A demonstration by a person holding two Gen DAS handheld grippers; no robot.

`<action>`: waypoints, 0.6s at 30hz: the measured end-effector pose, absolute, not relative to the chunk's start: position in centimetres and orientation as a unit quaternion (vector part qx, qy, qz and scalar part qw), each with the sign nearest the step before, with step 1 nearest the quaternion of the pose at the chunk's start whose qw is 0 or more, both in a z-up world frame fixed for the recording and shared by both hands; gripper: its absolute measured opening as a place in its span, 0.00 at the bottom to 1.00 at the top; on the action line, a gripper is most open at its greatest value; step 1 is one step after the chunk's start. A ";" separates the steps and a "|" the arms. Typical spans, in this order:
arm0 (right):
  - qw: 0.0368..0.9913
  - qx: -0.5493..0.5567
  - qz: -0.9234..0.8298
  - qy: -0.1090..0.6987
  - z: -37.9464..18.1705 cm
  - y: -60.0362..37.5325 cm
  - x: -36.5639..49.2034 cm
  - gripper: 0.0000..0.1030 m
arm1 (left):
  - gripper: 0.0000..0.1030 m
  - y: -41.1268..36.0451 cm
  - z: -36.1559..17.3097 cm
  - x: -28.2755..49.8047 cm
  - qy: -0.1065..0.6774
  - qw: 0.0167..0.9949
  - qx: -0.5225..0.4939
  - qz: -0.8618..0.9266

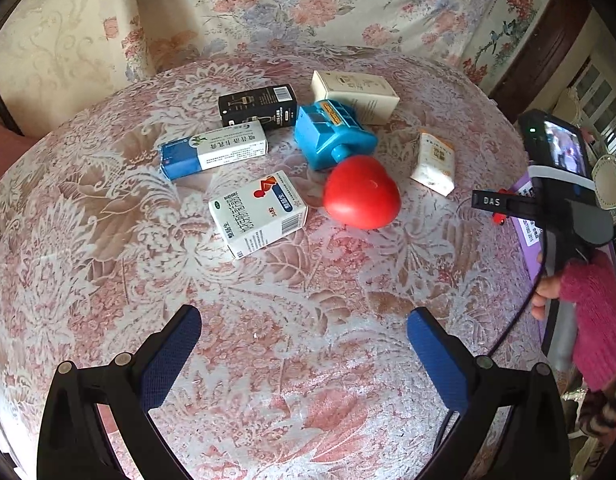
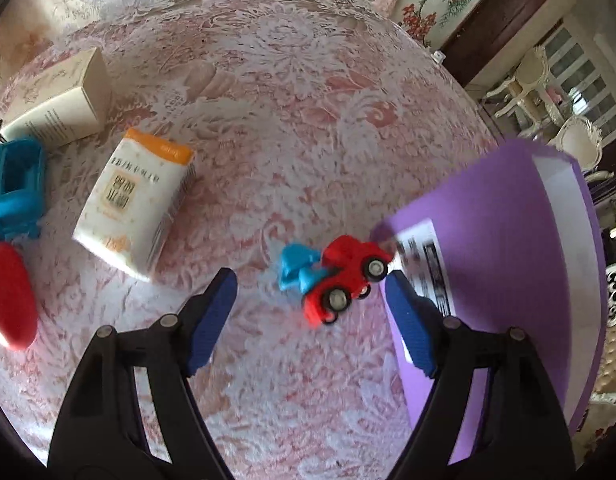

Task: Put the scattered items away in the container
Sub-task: 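Withdraw both tools from the box toward the red toy car and boxes, then close the right tool on the red toy car while the left tool lowers onto the white medicine box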

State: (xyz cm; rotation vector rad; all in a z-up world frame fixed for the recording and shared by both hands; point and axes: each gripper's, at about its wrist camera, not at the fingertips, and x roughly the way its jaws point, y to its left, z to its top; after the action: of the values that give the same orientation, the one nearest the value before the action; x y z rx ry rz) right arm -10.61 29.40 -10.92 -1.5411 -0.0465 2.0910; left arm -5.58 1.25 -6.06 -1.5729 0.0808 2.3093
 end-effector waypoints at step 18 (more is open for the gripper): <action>0.109 -0.542 0.831 0.060 -9.1 26.5 -9.2 0.91 | 1.00 -0.7 -5.7 -6.8 0.031 0.143 -0.552 0.821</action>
State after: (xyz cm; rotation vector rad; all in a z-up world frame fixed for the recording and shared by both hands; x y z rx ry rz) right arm -9.23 26.54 -9.12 -1.5951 0.1766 2.4436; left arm -6.78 -0.68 -5.72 -1.5916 0.0882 2.3684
